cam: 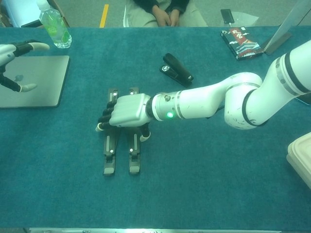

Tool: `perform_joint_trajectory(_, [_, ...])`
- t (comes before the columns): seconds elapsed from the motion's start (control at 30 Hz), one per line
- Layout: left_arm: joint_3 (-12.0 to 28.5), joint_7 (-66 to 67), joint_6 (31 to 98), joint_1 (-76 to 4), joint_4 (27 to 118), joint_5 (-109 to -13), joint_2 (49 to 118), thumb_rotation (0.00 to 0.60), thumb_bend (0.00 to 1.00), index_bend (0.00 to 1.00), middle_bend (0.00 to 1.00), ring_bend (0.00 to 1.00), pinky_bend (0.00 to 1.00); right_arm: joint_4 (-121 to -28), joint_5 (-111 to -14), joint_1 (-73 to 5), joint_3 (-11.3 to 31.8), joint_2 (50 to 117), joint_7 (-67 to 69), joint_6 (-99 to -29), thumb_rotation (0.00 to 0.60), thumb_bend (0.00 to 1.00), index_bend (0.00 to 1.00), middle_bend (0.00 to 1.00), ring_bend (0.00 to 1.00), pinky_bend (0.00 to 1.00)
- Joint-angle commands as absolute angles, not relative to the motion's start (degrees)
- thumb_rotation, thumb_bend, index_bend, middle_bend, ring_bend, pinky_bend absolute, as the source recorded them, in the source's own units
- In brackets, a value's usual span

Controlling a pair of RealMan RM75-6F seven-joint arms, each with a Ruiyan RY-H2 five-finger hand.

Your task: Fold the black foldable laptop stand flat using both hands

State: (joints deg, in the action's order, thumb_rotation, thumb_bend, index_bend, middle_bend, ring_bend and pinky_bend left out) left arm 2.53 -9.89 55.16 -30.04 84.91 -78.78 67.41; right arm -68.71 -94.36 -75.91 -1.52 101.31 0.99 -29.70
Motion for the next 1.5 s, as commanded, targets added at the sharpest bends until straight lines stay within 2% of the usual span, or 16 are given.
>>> perform_joint_trajectory(0.03, [2.49,-10.23,55.08,-30.02,84.79,-78.93,67.44,0.6,0.29,0.0,0.0,0.0,0.0,-68.45,-94.26,-75.84,-1.53,101.6,0.68,-29.73,0.6,0.17,0.0,0.12,0.0,0.07])
perform_joint_trajectory(0.33, [2.51,-11.16,55.11,-29.94,84.54,-79.35,67.48,0.6,0.29,0.0,0.0,0.0,0.0,-67.69,-94.11,-75.39,-1.36,102.39,0.62,-30.71,0.6,0.18,0.0,0.21,0.04,0.09])
perform_joint_trajectory(0.73, [2.51,-11.95,54.65,-30.04,84.25,-79.47,67.64,0.6,0.29,0.0,0.0,0.0,0.0,-66.82,-93.52,-74.94,-0.91,103.24,0.01,-31.18,0.6,0.18,0.07,0.3,0.13,0.12])
perform_joint_trajectory(1.5, [2.5,-12.61,54.39,-30.08,83.94,-79.69,67.74,0.6,0.29,0.0,0.0,0.0,0.0,-66.06,-93.35,-74.29,-0.34,103.99,-0.21,-32.6,0.6,0.18,0.1,0.42,0.27,0.18])
